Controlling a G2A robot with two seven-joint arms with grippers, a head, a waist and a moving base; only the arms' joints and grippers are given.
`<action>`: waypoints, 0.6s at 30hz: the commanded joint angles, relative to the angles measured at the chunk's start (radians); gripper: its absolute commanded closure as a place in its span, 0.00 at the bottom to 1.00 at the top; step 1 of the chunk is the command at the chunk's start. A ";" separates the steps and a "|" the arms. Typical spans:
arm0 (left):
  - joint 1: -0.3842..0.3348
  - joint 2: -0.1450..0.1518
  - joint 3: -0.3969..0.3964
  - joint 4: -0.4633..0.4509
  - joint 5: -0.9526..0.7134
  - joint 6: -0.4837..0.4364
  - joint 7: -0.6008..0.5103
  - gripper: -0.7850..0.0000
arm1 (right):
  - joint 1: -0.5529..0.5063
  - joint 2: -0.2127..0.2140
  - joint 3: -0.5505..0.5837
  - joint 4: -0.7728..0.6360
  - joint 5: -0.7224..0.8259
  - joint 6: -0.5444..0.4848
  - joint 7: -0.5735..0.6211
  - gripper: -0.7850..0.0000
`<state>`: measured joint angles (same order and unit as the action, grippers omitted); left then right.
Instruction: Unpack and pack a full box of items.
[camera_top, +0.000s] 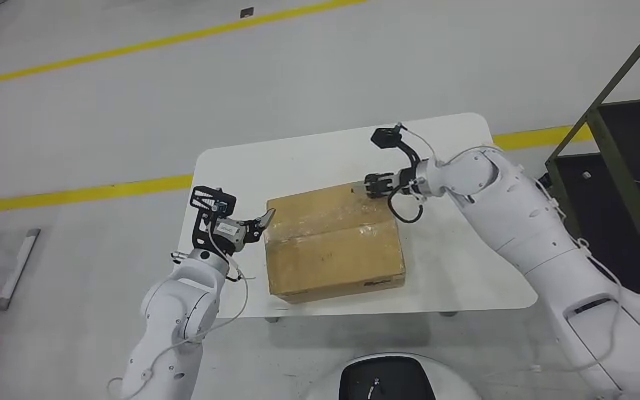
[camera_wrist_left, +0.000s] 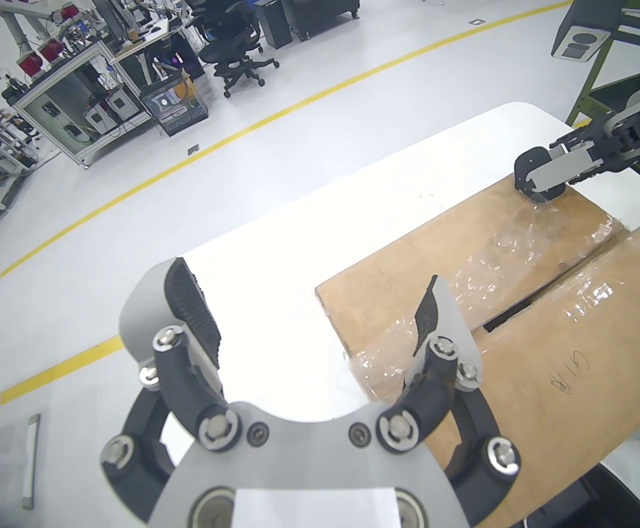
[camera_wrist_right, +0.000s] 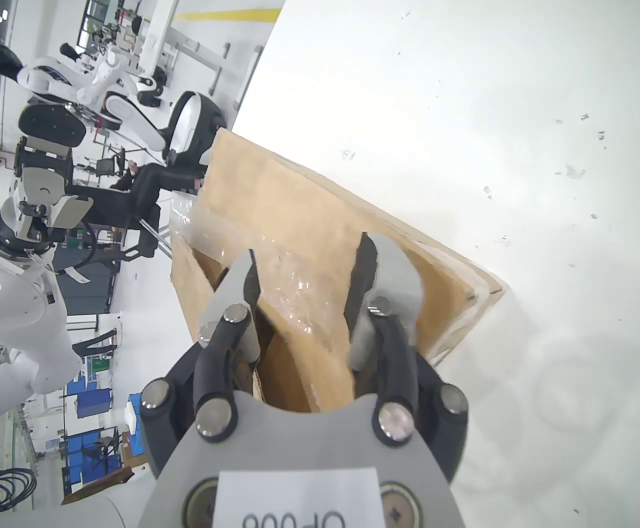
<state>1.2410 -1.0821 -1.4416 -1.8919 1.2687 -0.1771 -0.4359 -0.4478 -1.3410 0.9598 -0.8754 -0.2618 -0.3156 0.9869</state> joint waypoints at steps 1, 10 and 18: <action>0.000 0.000 0.000 0.000 0.000 0.000 0.000 0.00 | 0.004 0.000 -0.006 0.000 -0.013 0.004 0.006 0.57; 0.000 0.000 0.000 0.000 0.000 0.000 0.000 0.00 | 0.013 0.001 -0.019 0.000 -0.051 0.007 0.000 0.55; 0.000 0.000 0.000 0.000 0.000 0.000 0.000 0.00 | 0.027 -0.001 -0.039 0.002 -0.085 0.006 0.017 0.68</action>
<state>1.2410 -1.0821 -1.4416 -1.8919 1.2687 -0.1771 -0.4359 -0.4217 -1.3412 0.9245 -0.8719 -0.3405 -0.3107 1.0030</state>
